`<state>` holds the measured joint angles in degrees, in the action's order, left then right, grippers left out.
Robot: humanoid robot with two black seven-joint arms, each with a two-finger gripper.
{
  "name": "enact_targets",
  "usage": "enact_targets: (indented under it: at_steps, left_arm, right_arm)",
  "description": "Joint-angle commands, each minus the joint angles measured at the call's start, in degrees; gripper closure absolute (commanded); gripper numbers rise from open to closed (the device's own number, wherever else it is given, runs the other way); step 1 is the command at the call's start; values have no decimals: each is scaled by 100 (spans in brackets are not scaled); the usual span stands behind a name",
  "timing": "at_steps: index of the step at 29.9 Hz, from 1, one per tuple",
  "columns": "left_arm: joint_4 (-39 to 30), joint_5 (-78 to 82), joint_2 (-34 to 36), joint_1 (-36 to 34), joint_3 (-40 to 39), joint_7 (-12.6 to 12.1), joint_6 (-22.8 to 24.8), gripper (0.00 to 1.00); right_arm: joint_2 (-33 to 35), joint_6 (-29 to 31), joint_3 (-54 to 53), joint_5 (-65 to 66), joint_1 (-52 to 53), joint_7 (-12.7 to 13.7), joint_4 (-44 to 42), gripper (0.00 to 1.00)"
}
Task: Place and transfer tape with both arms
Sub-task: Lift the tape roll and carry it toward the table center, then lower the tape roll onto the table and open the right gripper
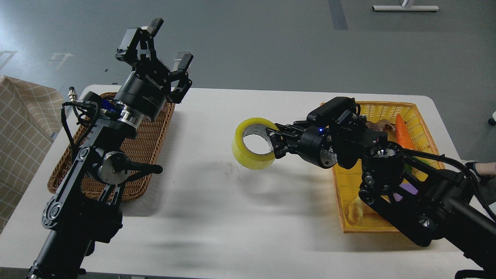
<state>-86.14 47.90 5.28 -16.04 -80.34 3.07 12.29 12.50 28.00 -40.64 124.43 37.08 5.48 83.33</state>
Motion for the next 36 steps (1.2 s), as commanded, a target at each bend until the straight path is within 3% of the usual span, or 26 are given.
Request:
enact_targets:
  at_steps: [1, 13, 36]
  left_arm:
    - [1, 9, -1, 31, -8, 0, -8, 1]
    - [-25, 0, 26, 66, -52, 0, -8, 1]
    - [-61, 0, 78, 66, -52, 9, 63, 1]
  right_arm:
    - [-116, 0, 47, 20, -61, 32, -80, 88]
    - [-327, 0, 170, 57, -105, 32, -651, 87]
    - [-309, 0, 285, 57, -307, -29, -642, 83]
